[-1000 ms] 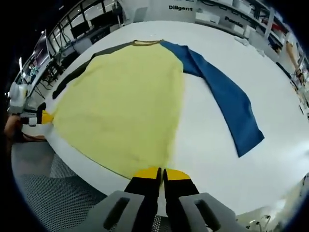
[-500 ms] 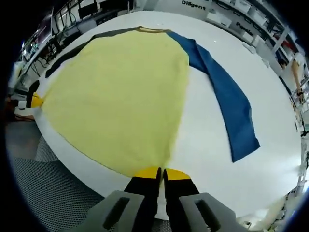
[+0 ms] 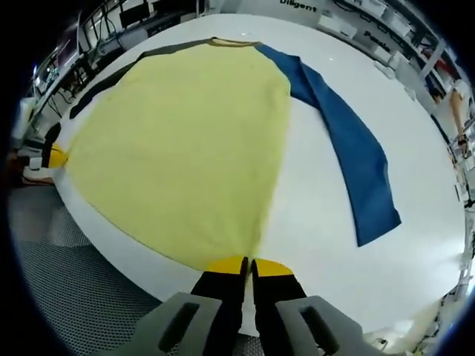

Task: Fold the garment on the visible template until the final outline fits inside the template.

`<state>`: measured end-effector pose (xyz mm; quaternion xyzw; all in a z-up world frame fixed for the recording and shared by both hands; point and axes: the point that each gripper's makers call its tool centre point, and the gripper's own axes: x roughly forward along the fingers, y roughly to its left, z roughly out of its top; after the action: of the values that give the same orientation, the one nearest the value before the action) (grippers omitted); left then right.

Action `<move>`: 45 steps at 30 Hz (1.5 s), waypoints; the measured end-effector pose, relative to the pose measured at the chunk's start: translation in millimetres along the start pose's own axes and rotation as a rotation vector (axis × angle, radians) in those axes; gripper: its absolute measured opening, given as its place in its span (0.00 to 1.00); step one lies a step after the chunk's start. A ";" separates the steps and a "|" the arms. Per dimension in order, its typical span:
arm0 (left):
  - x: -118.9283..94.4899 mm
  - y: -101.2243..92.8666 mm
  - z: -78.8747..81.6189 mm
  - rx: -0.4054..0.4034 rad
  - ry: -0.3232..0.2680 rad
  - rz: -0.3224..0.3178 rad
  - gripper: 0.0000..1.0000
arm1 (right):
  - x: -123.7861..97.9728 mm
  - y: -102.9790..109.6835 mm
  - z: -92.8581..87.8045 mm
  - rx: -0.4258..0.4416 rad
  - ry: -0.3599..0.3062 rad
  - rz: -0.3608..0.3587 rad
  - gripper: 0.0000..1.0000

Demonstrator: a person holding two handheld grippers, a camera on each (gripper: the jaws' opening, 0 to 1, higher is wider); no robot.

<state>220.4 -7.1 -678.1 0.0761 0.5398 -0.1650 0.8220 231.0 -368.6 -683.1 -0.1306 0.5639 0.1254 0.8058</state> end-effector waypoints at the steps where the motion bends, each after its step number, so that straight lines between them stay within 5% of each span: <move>1: -0.1 0.1 0.0 0.003 -0.001 0.001 0.00 | -0.1 0.2 -0.2 0.001 0.000 0.001 0.00; 11: -0.8 1.4 -0.4 -0.001 -0.021 0.014 0.03 | 0.2 0.2 -0.3 0.017 -0.008 0.007 0.00; 18: -2.0 6.4 2.2 -0.005 -0.056 0.032 0.19 | 0.0 -0.5 0.6 0.014 -0.027 0.022 0.01; 23: -8.4 11.0 17.2 -0.016 -0.145 0.057 0.32 | -11.6 -2.6 14.2 0.026 -0.117 0.047 0.27; 28: -14.8 12.6 37.0 0.002 -0.262 0.072 0.55 | -24.8 -15.0 40.3 -0.016 -0.269 0.030 0.37; 38: -33.3 11.9 76.6 -0.012 -0.492 0.072 0.95 | -37.9 -16.4 66.4 0.045 -0.430 0.090 0.90; 45: -36.6 7.5 87.3 -0.037 -0.550 0.032 0.99 | -45.5 -10.5 78.8 0.040 -0.503 0.144 0.99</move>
<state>285.1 -19.7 -609.6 0.0218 0.2982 -0.1566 0.9413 288.6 -353.2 -613.6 -0.0390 0.3560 0.1997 0.9121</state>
